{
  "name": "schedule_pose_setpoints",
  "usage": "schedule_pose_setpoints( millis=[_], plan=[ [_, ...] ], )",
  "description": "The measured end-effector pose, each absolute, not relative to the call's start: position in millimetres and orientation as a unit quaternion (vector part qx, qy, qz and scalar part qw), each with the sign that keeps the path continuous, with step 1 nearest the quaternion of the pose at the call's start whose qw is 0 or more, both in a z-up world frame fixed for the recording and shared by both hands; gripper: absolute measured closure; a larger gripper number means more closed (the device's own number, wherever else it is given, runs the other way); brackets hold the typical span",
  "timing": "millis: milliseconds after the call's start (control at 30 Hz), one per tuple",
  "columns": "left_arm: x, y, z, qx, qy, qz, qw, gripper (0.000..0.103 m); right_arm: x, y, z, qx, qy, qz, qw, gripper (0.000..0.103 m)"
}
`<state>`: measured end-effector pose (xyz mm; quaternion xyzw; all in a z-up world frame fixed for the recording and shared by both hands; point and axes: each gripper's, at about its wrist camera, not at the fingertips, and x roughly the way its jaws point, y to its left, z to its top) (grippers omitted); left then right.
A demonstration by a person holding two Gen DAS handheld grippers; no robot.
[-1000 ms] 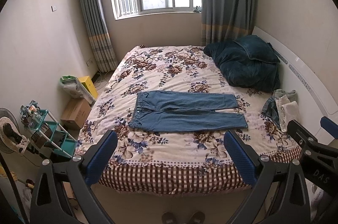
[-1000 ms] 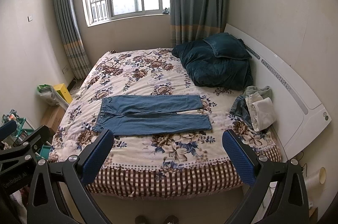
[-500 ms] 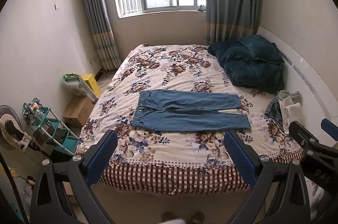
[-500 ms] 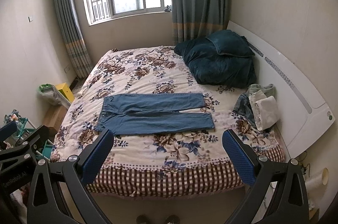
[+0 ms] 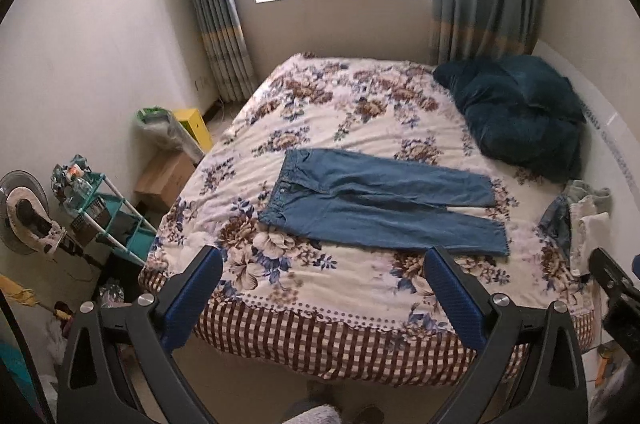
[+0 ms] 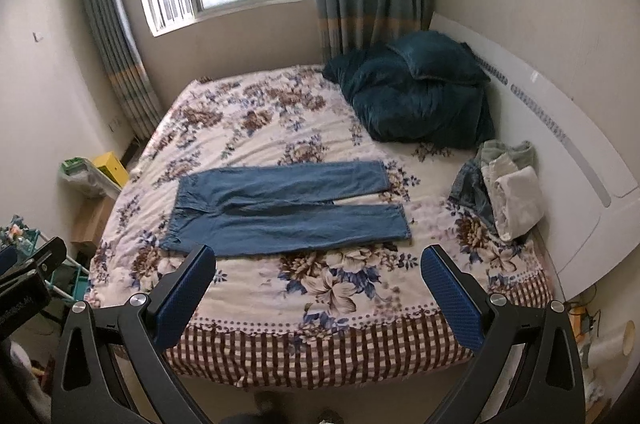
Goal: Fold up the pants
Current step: 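Lower both grippers to the jeans' waistband and grasp it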
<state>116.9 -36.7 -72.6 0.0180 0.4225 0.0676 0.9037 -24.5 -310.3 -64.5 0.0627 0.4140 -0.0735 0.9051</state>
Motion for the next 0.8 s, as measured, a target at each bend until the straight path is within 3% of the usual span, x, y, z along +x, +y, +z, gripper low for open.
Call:
schedule_pose_setpoints(
  millis=[533,800],
  plan=[
    [392.7,-50.0,-222.6,0.085,0.512,0.004,0.855,0.000,262.8,-317.4,-231.2,0.069,0.506,-0.128,0.850,0.000],
    [551.9,-65.8,-342.7,0.138,0.563,-0.002,0.815,0.000,461.3,-322.3,-376.9,0.063,0.572,-0.093,0.812,0.000]
  ],
)
